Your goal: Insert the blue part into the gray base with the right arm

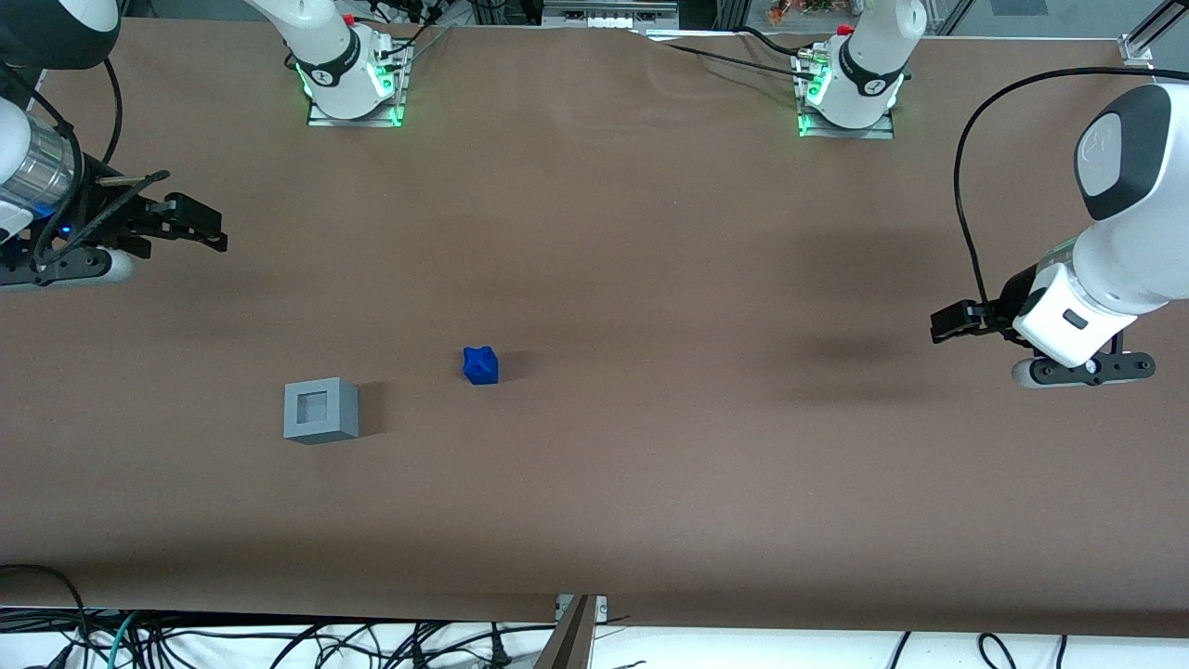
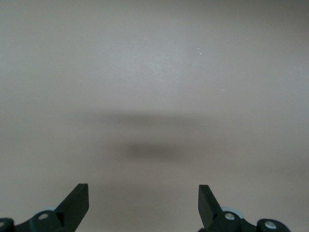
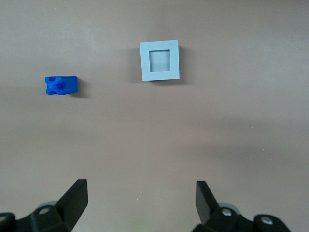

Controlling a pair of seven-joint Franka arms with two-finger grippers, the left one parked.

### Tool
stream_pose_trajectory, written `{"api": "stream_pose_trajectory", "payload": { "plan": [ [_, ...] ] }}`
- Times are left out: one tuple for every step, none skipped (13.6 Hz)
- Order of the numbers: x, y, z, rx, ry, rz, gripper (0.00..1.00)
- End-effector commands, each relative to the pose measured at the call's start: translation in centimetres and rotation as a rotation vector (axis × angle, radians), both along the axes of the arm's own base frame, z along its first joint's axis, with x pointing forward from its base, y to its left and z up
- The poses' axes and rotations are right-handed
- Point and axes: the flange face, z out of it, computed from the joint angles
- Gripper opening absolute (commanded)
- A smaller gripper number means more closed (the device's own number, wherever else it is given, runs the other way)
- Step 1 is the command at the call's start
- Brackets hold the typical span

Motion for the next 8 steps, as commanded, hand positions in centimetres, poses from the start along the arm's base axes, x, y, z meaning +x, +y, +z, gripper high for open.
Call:
{"api": "stream_pose_trajectory", "payload": {
  "plan": [
    [-0.43,-0.25,0.75,-0.011,0.023,0.007,0.99],
    [-0.43,-0.25,0.75,-0.011,0.023,0.007,0.99],
    [-0.44,-0.17,0.75,-0.011,0.023,0.01,0.99],
    [-0.39,-0.25,0.84,-0.011,0.018,0.011,0.99],
    [-0.22,-0.23,0.62,-0.01,0.018,0.019,0.99],
    [-0.13,-0.37,0.44,-0.009,0.021,0.019,0.99],
    [-0.12,-0.36,0.51,-0.008,0.019,0.016,0.99],
    [-0.16,-0.36,0.6,-0.008,0.018,0.01,0.99]
  ]
}}
